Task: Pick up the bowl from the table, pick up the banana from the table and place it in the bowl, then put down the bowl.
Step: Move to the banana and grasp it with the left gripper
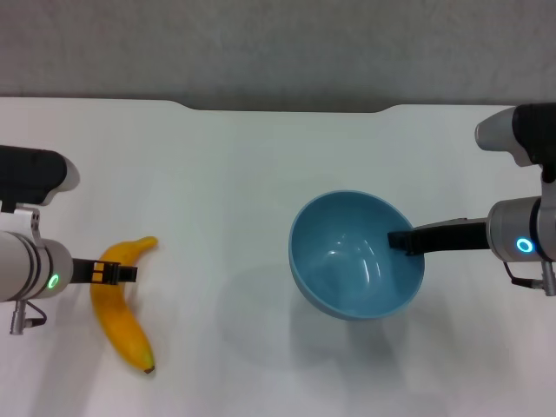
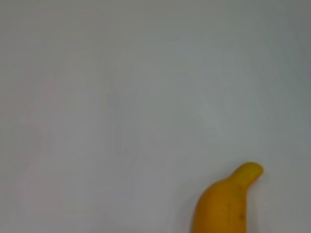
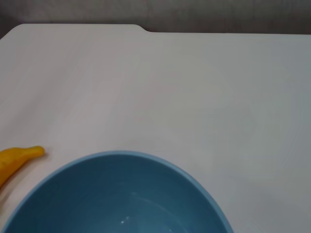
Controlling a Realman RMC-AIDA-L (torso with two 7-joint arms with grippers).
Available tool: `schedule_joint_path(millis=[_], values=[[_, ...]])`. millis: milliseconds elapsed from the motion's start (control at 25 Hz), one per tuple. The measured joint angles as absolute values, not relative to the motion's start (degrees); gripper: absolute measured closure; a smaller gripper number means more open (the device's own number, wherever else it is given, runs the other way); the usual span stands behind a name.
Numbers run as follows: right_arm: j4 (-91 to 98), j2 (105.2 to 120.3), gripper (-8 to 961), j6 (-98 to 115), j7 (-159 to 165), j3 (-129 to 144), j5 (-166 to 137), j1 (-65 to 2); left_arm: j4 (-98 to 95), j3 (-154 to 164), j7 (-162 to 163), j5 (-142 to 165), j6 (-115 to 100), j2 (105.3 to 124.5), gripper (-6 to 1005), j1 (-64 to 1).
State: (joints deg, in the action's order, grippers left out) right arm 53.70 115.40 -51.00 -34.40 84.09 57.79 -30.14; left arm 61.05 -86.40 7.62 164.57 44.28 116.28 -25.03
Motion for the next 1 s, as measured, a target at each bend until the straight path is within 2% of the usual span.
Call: schedule_joint_path(millis=[1000], values=[[54.38,115.4,921,-50.93,-34.48,84.32,57.83,-29.97,55.3,-86.82,9.73,164.53,44.46,116.49,127,-27.62]])
